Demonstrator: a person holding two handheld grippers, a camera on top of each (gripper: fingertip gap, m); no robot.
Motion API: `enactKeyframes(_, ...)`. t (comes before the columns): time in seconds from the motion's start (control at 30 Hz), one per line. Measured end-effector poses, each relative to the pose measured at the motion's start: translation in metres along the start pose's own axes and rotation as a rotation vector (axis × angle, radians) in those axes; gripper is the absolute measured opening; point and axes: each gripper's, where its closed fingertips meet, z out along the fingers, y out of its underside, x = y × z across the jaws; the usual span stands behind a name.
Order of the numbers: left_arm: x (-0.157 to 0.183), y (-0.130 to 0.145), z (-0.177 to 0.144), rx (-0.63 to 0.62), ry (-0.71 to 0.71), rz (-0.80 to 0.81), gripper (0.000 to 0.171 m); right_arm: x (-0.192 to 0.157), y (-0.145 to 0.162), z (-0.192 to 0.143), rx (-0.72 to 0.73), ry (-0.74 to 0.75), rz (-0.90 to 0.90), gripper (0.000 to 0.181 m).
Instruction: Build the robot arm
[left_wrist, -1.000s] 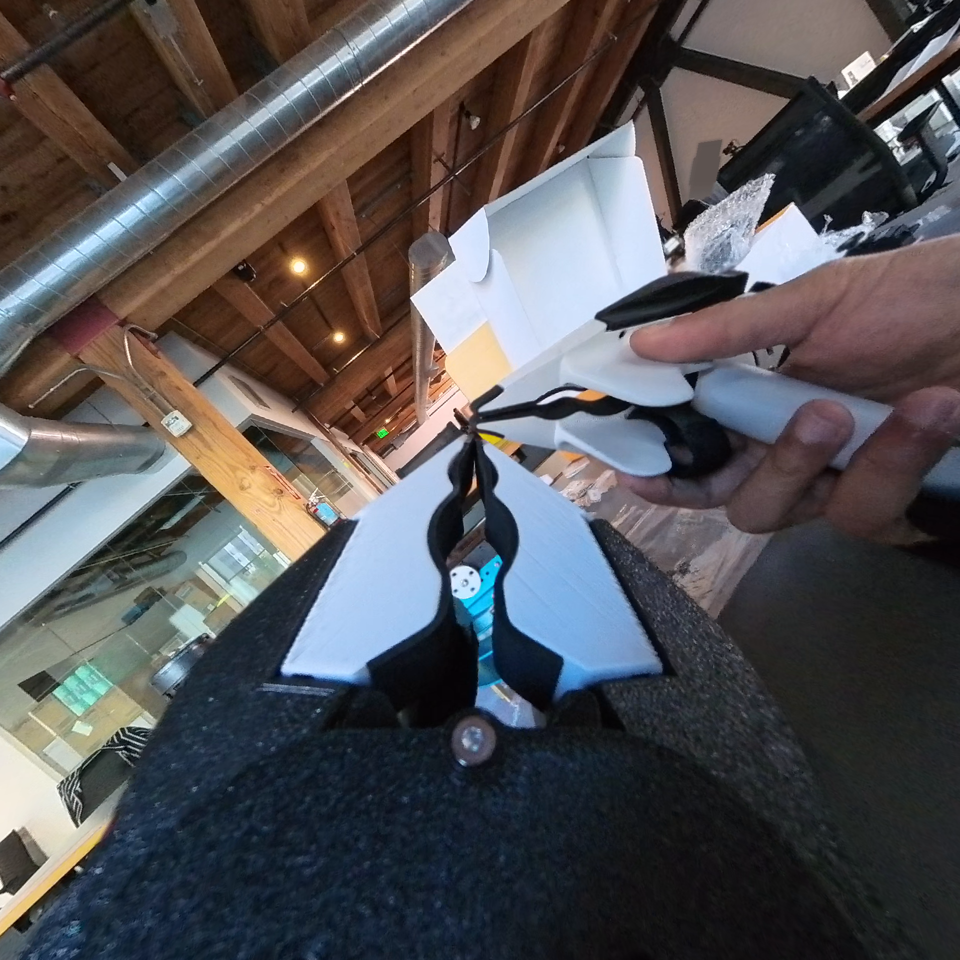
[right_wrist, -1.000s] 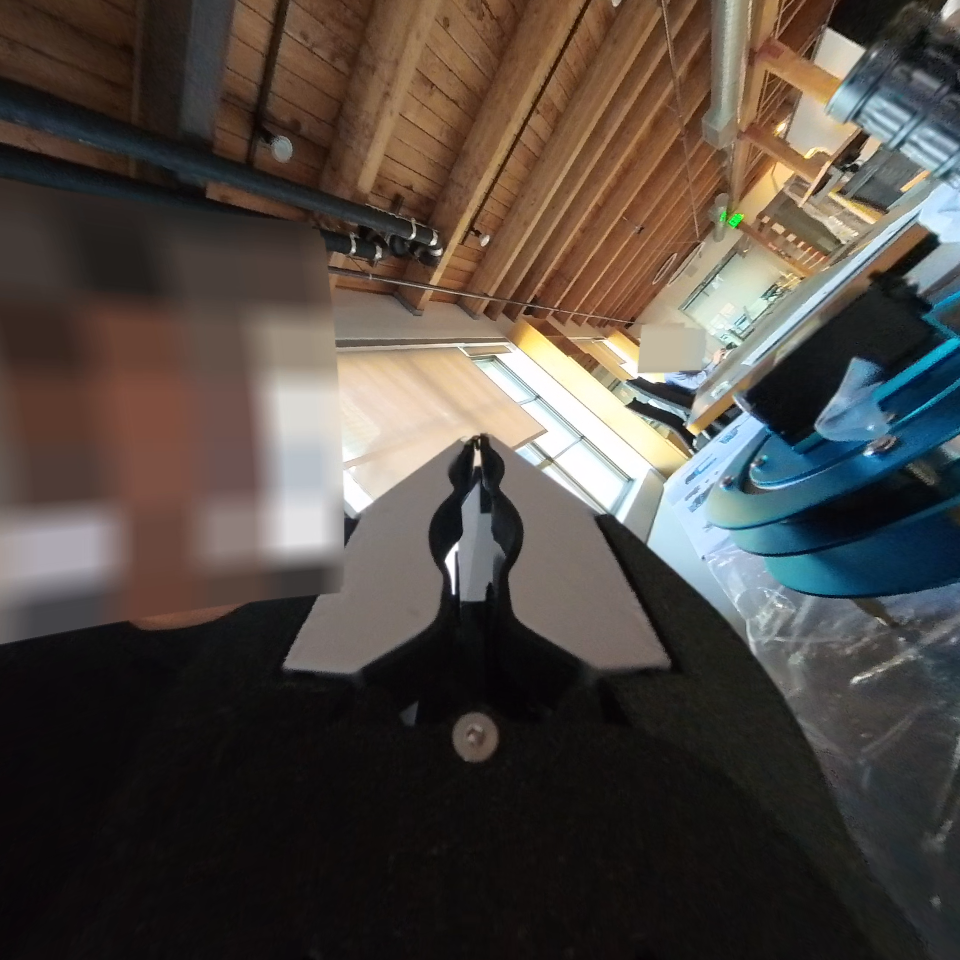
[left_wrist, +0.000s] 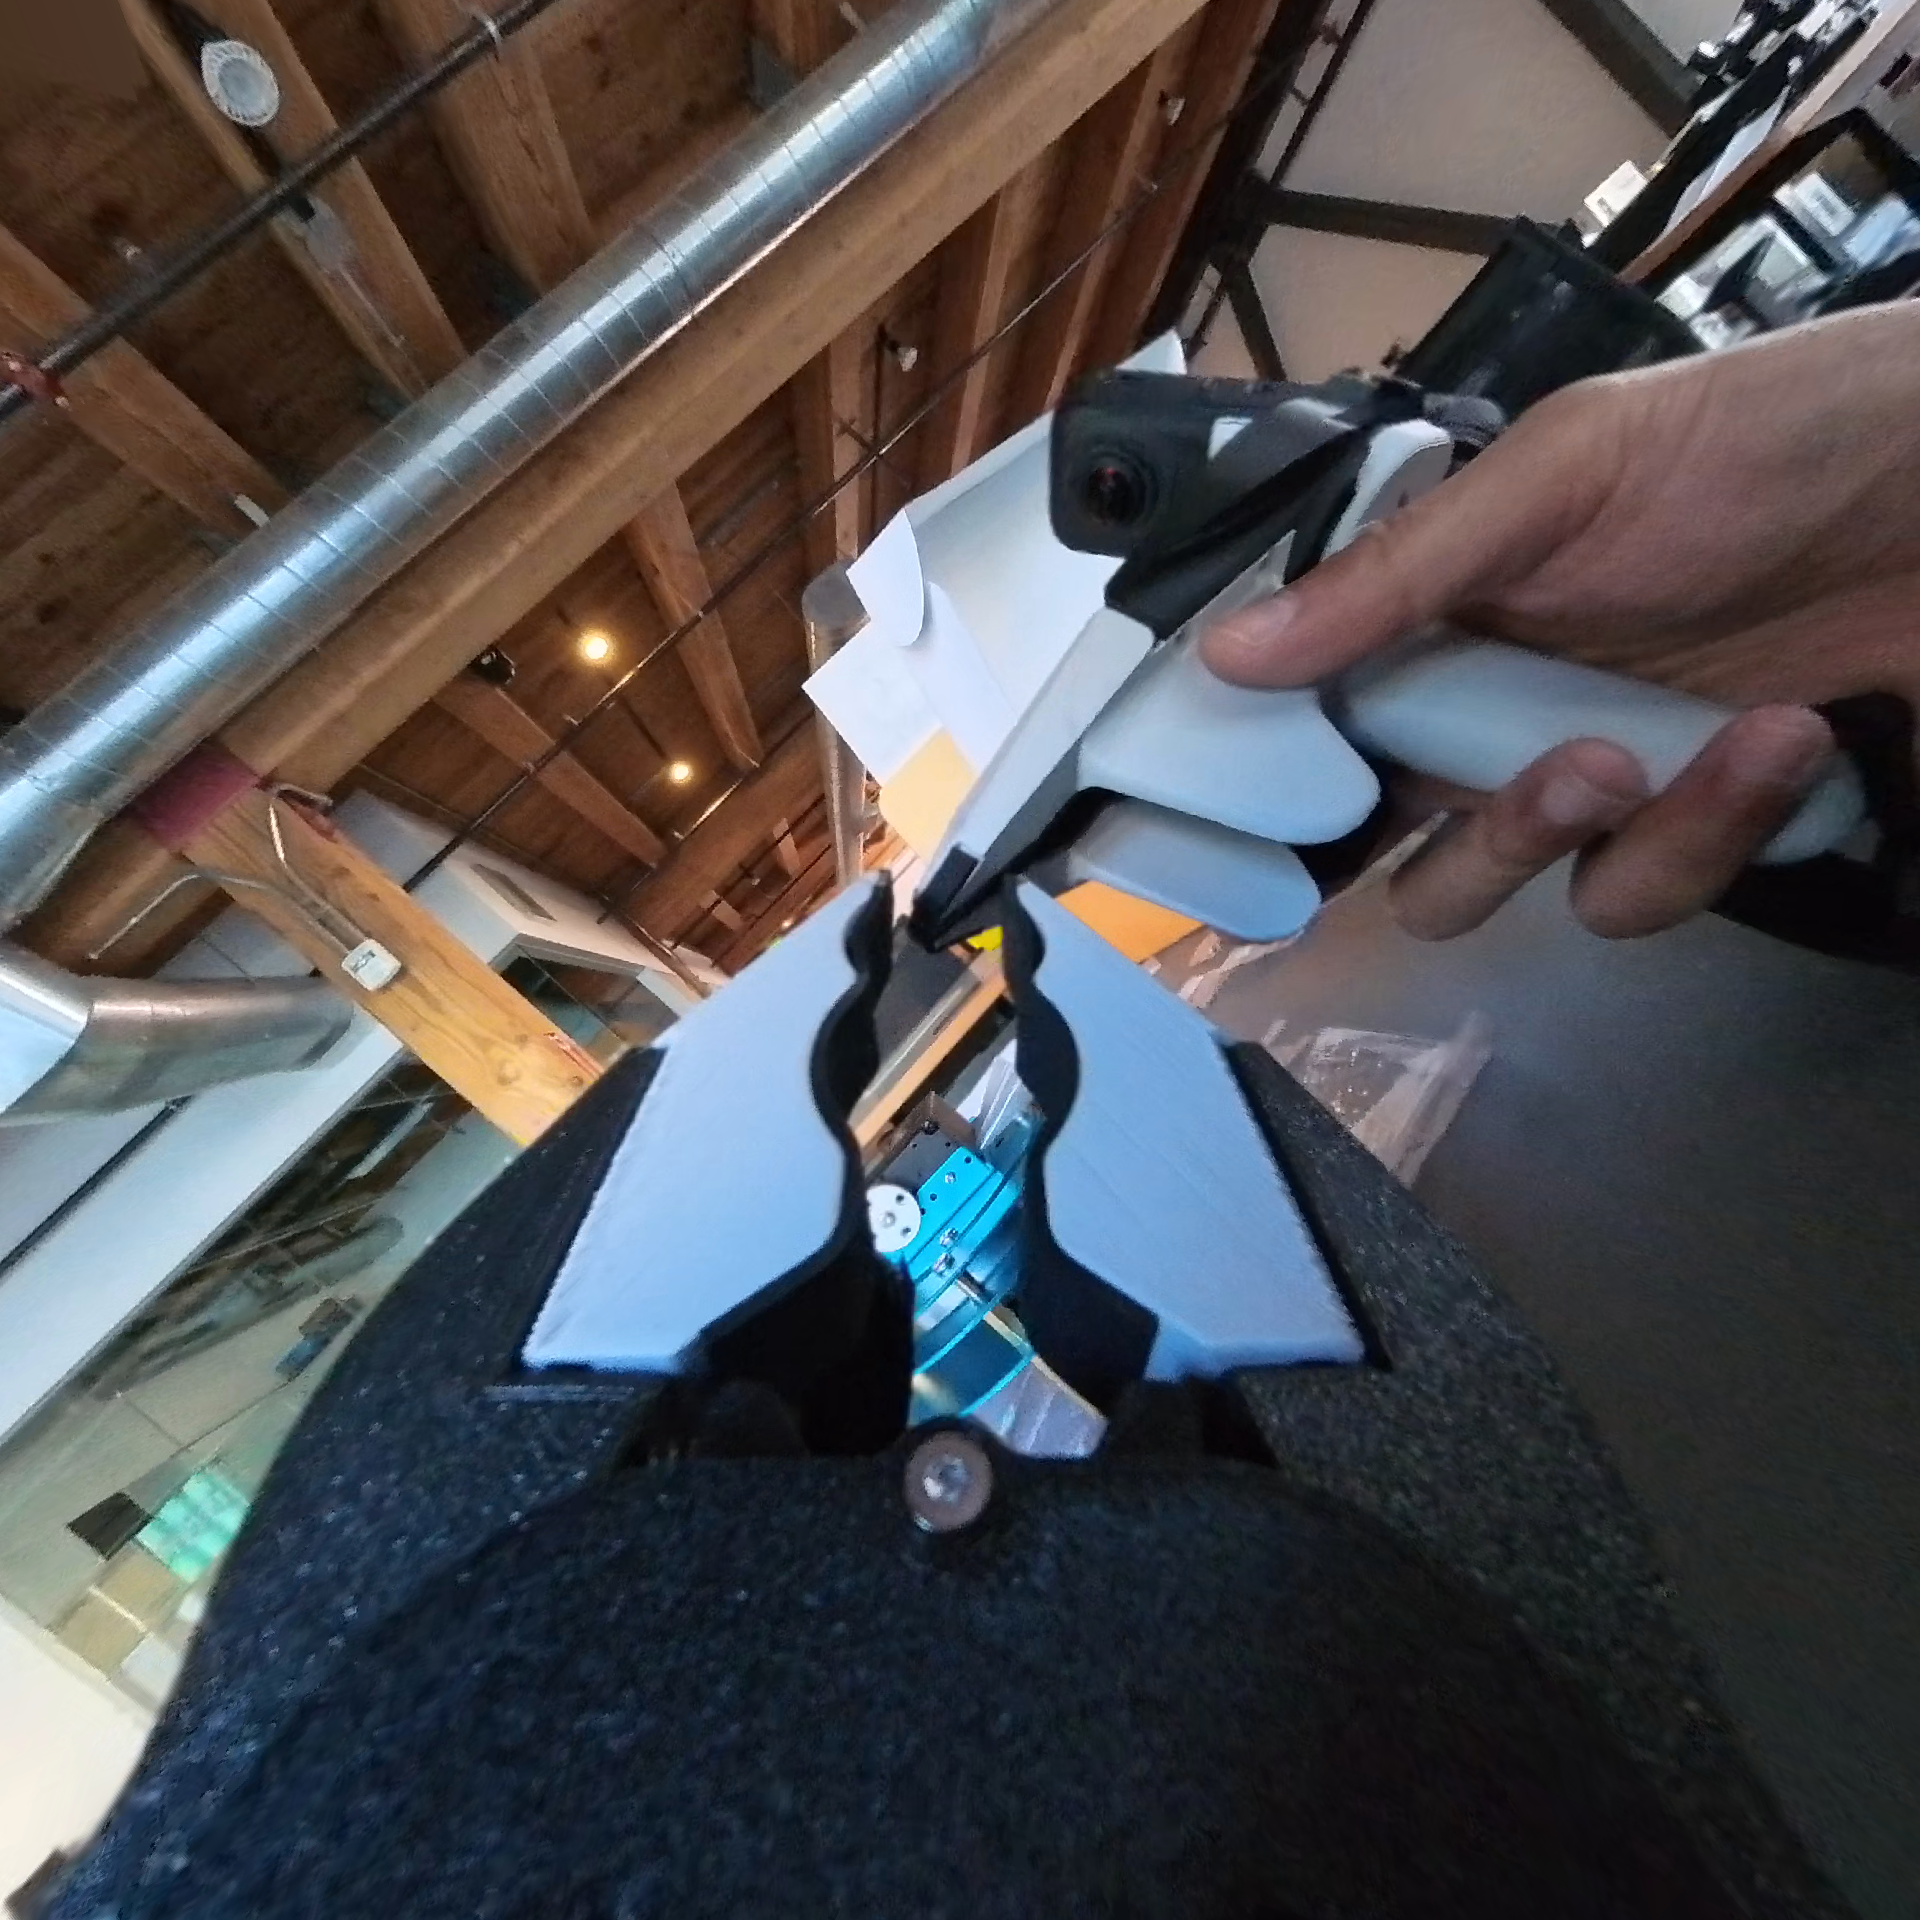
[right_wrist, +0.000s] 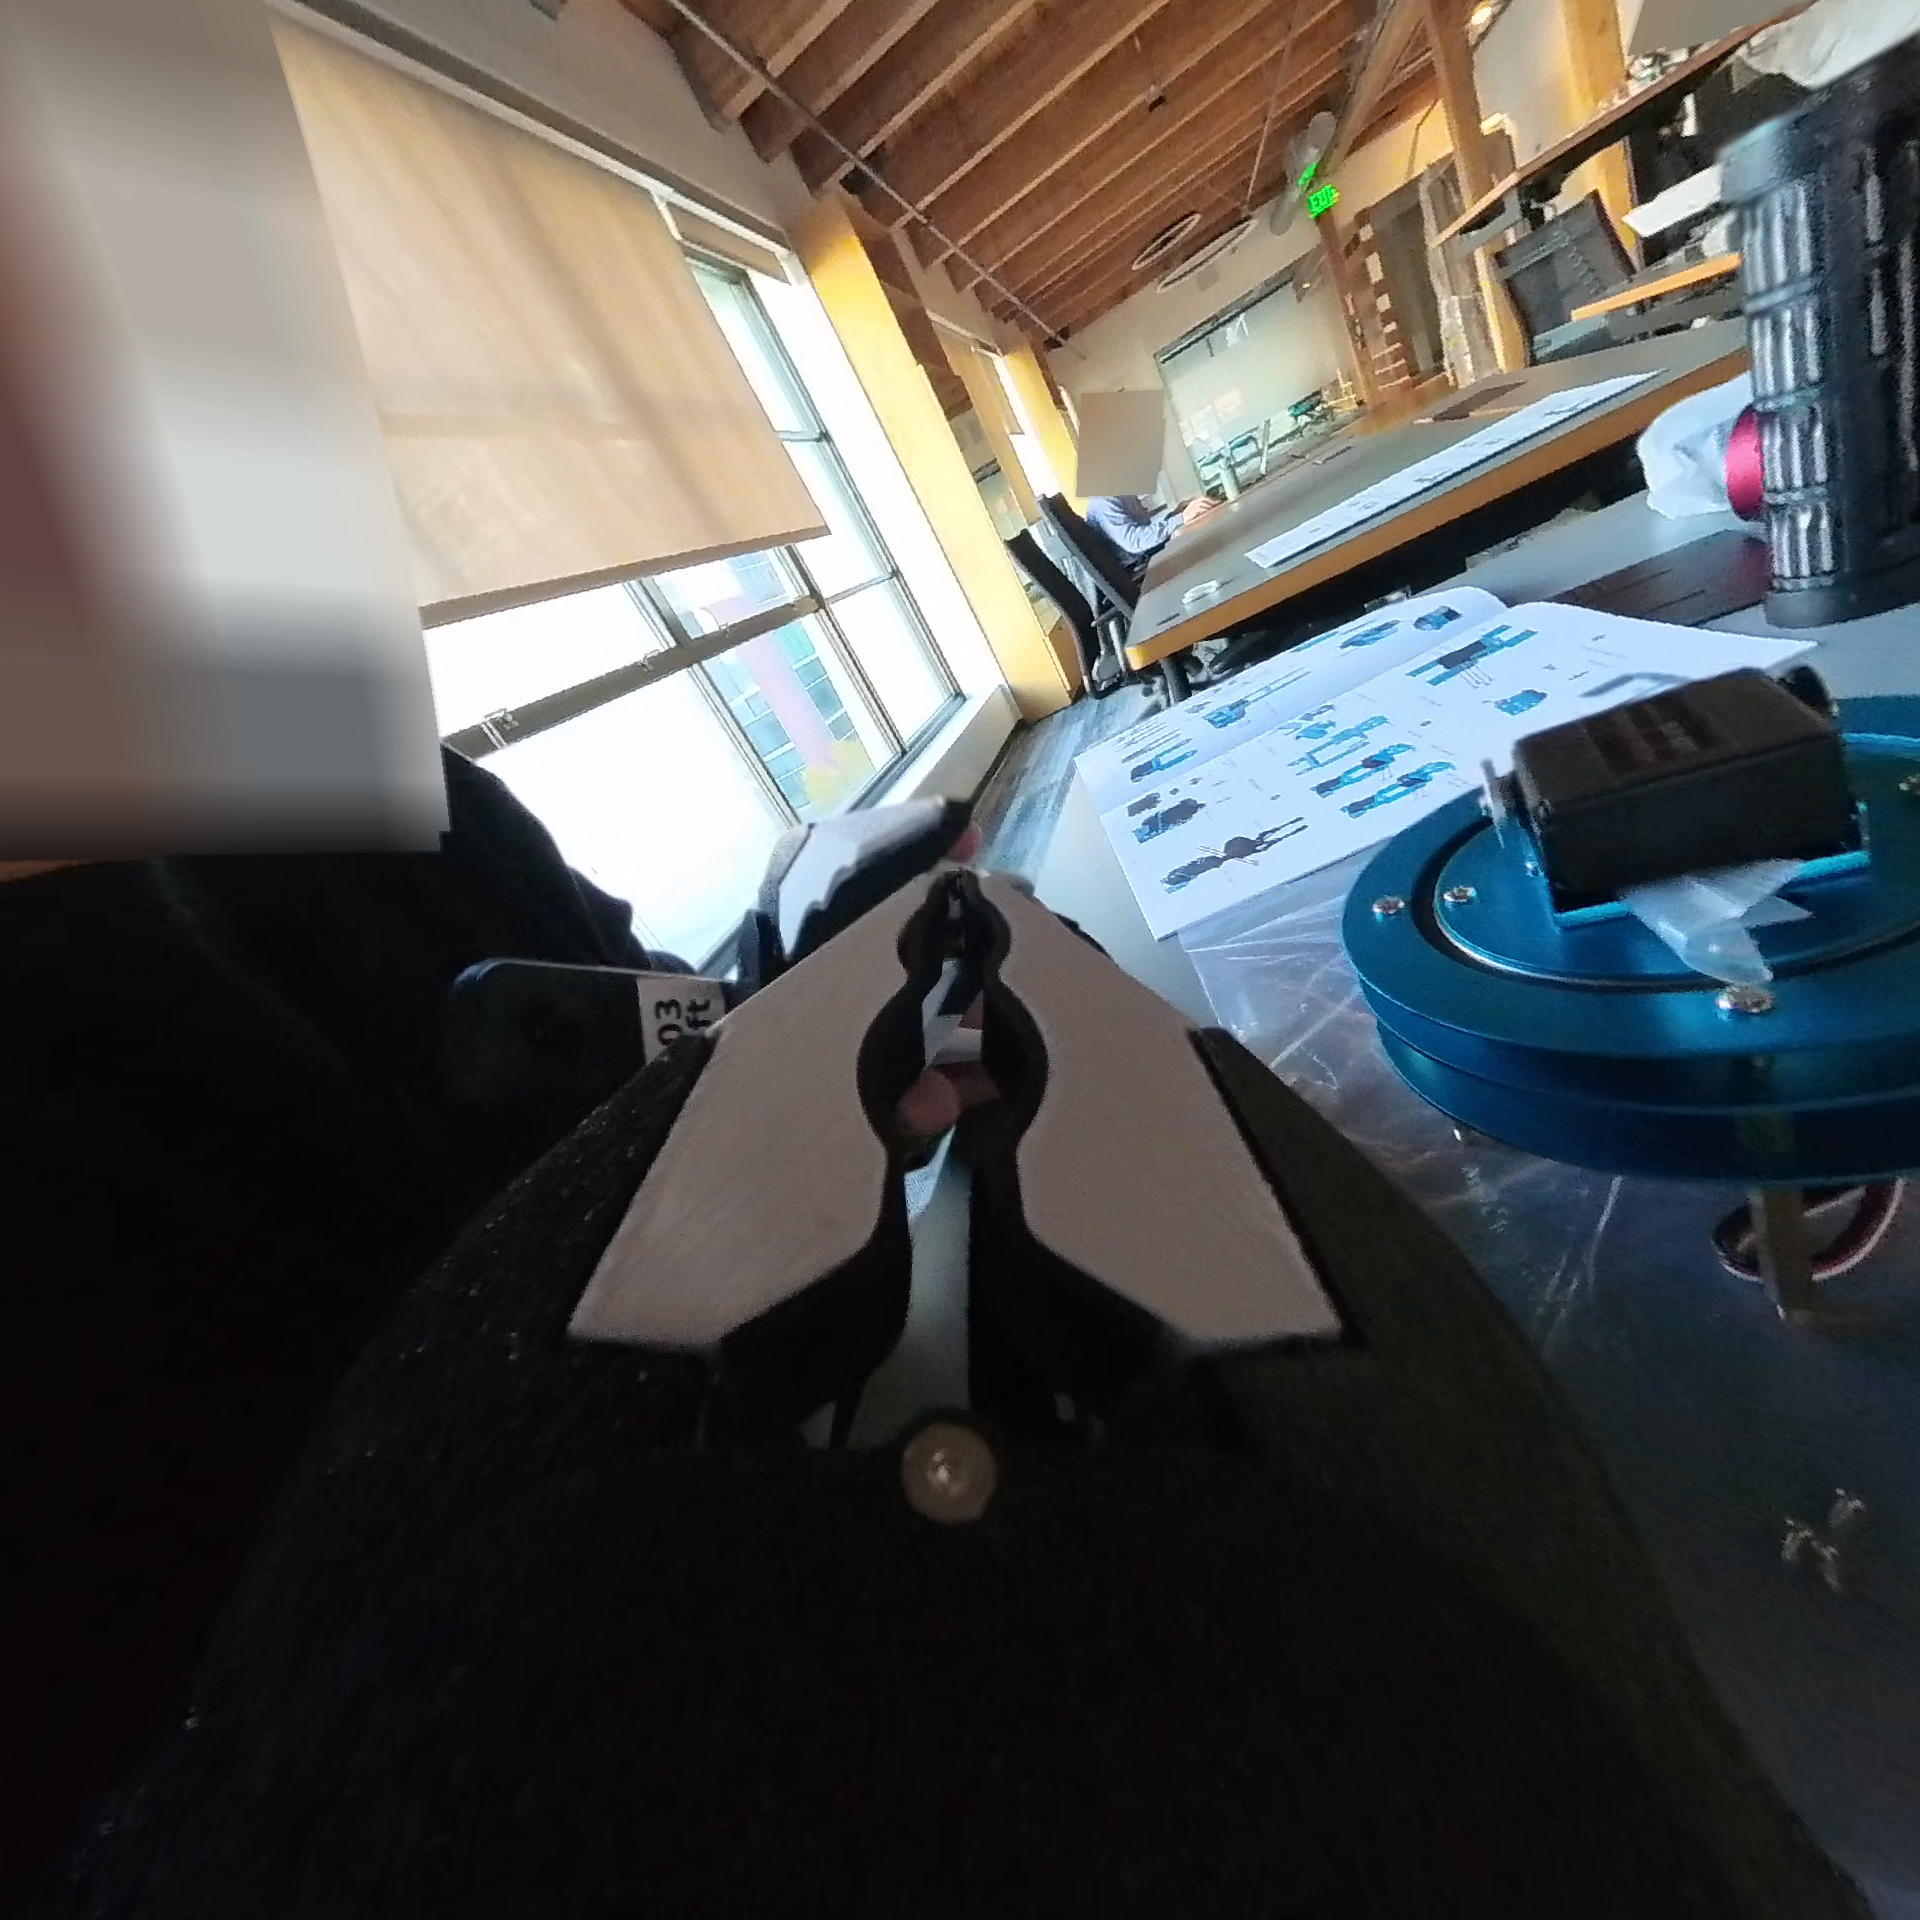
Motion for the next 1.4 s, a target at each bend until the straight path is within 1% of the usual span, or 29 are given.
enactKeyframes(0.13,-0.004,0.000,0.000,-0.002,-0.027,0.005,0.015,-0.002,-0.004,-0.001,-0.006,0.018,-0.057,0.001)
enactKeyframes(0.23,-0.004,0.000,-0.001,-0.002,-0.012,-0.027,0.012,-0.003,-0.005,-0.001,0.012,-0.004,-0.033,0.002)
enactKeyframes(0.33,-0.004,-0.001,-0.002,0.002,-0.015,-0.010,0.011,-0.005,-0.006,-0.001,0.042,-0.040,-0.004,0.002)
enactKeyframes(0.43,-0.002,0.000,-0.003,0.007,0.007,0.003,0.011,-0.004,-0.003,-0.001,0.028,-0.047,0.008,0.002)
enactKeyframes(0.6,0.002,0.001,-0.003,0.014,0.018,0.044,0.009,-0.003,0.000,-0.005,-0.051,-0.003,-0.053,0.001)
enactKeyframes(0.77,0.009,0.006,-0.001,-0.001,0.034,0.103,0.007,0.003,0.006,-0.010,-0.182,0.108,-0.166,0.002)
enactKeyframes(0.93,0.017,0.012,0.003,-0.035,0.048,0.141,0.006,0.011,0.010,-0.017,-0.257,0.198,-0.248,0.002)
enactKeyframes(1.2,0.020,0.012,0.005,-0.046,0.048,0.148,0.006,0.012,0.011,-0.021,-0.205,0.197,-0.230,0.002)
enactKeyframes(1.4,0.024,0.013,0.004,-0.044,0.054,0.180,0.006,0.013,0.014,-0.023,-0.217,0.189,-0.227,0.006)
